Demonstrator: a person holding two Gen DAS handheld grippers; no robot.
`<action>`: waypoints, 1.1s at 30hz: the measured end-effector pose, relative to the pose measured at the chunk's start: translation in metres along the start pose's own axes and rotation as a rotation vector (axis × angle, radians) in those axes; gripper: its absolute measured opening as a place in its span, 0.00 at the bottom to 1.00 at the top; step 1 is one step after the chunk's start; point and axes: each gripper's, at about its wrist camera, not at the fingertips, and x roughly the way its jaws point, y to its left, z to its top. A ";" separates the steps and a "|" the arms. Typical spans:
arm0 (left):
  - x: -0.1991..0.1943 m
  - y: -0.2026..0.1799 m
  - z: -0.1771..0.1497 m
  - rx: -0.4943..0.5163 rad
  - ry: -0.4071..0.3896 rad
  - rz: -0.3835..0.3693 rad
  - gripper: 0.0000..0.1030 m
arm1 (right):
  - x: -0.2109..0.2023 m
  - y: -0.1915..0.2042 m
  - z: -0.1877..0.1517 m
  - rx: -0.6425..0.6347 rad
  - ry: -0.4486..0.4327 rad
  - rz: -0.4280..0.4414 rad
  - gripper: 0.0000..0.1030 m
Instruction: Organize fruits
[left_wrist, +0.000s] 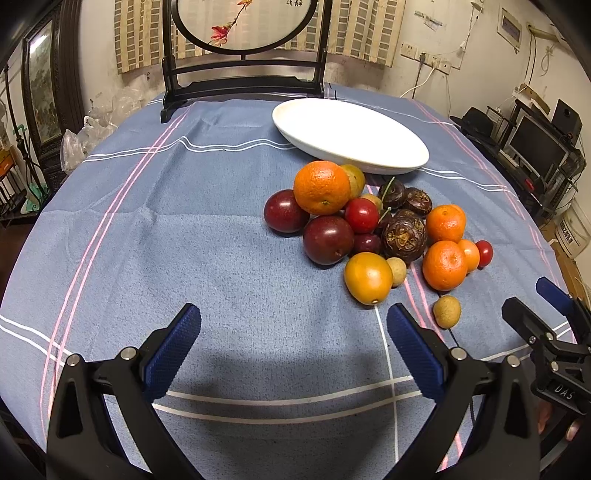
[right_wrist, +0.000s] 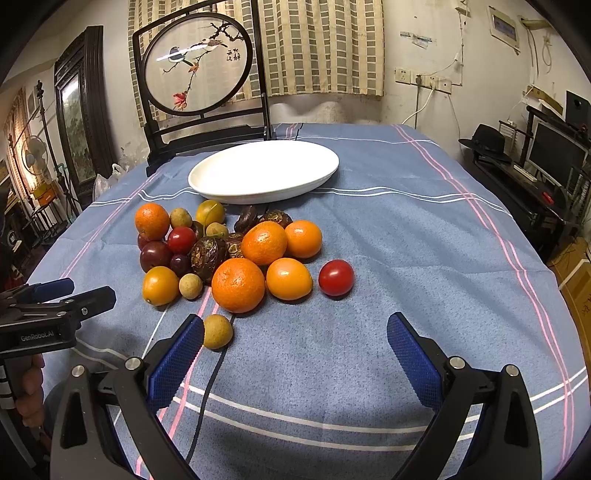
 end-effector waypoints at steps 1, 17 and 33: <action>0.000 0.000 0.000 0.001 0.000 0.000 0.96 | 0.000 0.000 0.000 0.000 0.000 0.000 0.97; 0.001 0.000 -0.001 0.003 0.001 -0.001 0.96 | 0.002 0.001 -0.002 0.000 0.003 0.001 0.97; 0.006 -0.001 -0.005 0.023 0.013 0.002 0.96 | 0.004 0.005 -0.005 -0.039 0.020 0.010 0.97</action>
